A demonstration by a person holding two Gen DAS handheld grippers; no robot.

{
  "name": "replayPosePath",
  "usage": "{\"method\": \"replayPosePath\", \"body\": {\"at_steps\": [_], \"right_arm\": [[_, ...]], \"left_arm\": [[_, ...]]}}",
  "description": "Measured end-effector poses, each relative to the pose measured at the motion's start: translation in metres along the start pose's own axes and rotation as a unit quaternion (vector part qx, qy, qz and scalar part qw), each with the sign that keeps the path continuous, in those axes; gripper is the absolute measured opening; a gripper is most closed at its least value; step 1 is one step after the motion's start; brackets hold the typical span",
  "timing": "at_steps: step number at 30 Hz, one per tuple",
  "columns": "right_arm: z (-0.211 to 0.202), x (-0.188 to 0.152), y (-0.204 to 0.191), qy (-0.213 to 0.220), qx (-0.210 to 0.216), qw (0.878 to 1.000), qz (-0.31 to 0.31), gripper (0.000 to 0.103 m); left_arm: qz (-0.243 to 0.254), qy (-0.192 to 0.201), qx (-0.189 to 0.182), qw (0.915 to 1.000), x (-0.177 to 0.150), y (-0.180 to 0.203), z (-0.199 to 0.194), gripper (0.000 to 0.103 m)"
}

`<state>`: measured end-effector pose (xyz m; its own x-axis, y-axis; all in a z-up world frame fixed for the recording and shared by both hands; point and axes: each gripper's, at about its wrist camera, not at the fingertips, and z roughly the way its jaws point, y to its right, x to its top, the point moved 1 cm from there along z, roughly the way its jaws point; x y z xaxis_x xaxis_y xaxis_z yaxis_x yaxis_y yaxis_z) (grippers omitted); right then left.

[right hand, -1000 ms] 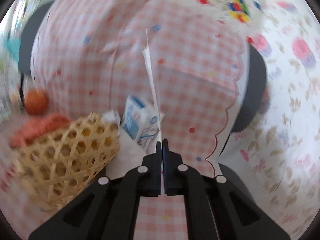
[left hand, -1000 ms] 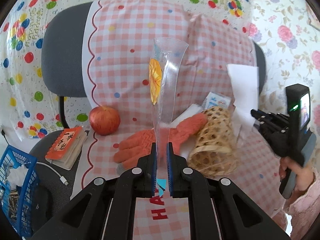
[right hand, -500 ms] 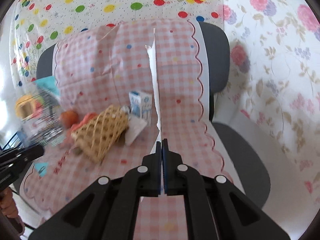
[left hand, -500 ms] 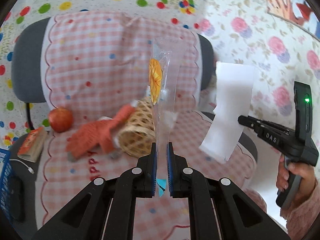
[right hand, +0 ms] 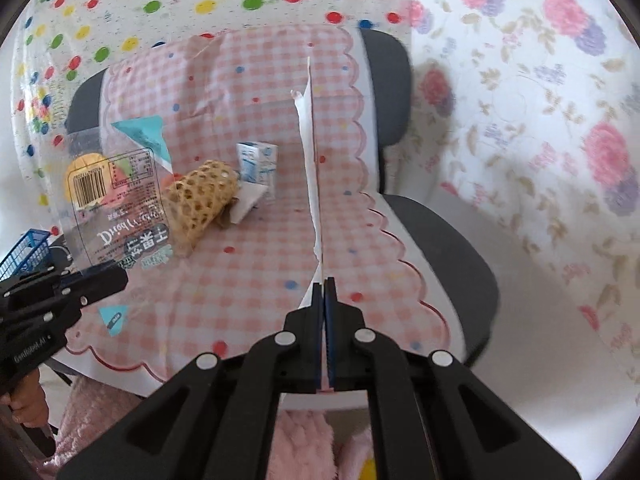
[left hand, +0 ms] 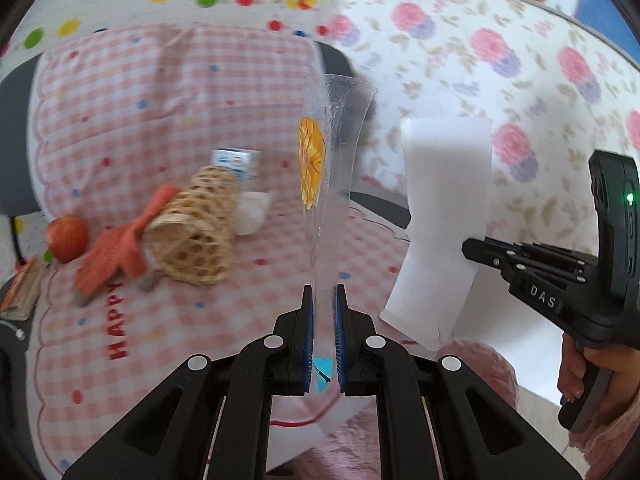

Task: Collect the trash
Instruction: 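Carry bottle and paper over the bin and open both grippers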

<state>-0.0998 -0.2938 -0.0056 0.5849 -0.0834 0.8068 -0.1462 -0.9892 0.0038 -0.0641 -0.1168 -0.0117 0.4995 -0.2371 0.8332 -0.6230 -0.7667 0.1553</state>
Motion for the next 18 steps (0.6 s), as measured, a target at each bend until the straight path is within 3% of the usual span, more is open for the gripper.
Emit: {"method": "replayPosePath", "body": {"at_steps": [10, 18], "right_arm": [[-0.040, -0.036, 0.044, -0.007, -0.075, 0.997, 0.031, 0.001], [-0.064, -0.079, 0.083, -0.033, -0.145, 0.987, 0.064, 0.001]], "left_arm": [[0.067, -0.020, -0.085, 0.9939, -0.013, 0.065, 0.030, 0.010], [0.113, -0.038, -0.161, 0.9798, -0.029, 0.124, 0.052, 0.011]]}}
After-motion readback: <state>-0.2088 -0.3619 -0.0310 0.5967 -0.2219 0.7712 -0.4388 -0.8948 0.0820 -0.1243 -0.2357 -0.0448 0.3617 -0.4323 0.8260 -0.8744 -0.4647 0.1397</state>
